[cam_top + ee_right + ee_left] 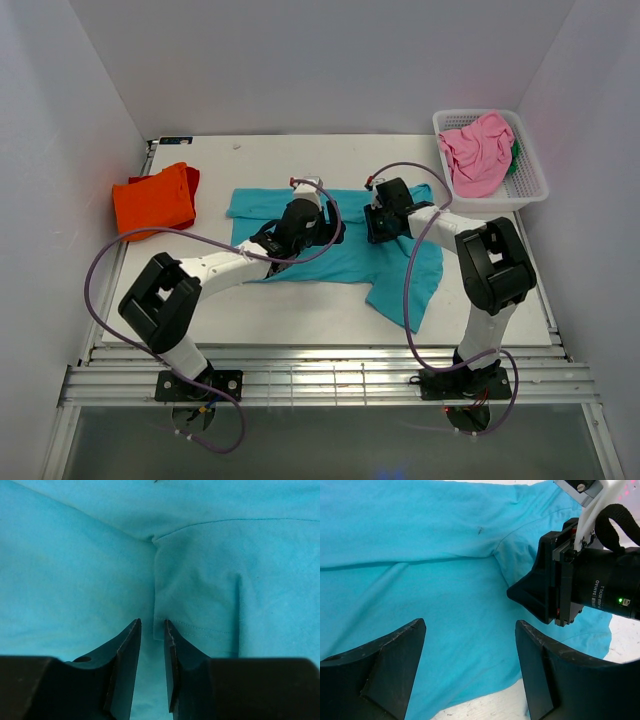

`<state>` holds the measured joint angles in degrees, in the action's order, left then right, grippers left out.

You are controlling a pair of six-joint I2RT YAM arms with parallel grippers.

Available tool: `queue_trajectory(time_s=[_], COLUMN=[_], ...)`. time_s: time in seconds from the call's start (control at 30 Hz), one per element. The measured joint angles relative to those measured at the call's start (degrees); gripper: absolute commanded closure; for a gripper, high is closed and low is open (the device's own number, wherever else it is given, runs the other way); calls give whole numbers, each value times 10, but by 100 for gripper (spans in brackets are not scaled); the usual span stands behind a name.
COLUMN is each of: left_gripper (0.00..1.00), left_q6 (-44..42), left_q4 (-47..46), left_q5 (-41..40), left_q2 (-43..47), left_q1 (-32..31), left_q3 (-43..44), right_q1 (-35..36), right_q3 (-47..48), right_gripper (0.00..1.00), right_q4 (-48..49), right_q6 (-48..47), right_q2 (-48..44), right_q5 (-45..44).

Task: Fold and stack the t-shirts
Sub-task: Fold the flattened tshirt in 1/3 of the way

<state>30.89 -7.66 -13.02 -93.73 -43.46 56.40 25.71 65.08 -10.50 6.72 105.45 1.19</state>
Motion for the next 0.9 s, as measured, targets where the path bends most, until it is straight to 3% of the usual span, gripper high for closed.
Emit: queue_trajectory(time_s=[0.27,0.43,0.77,0.9], left_gripper=[15,15,14,14], left_q6=[0,0,0,0], left_q4=[-1,0,-1,0], left_q5=[-5,-9,-18,-21], left_q2=[10,18,44,44], left_q1=[0,0,0,0], left_q3=[-14,-19,-24,-24], right_q1=[12,17,23,26], right_q3=[7,13,16,17], right_gripper=[70,79,72,74], right_q4=[-3,-13,-27,-29], right_q6=[-12,-16,-24,-26], right_q2=[1,2,8,8], right_q5=[-41,-58,-70,-71])
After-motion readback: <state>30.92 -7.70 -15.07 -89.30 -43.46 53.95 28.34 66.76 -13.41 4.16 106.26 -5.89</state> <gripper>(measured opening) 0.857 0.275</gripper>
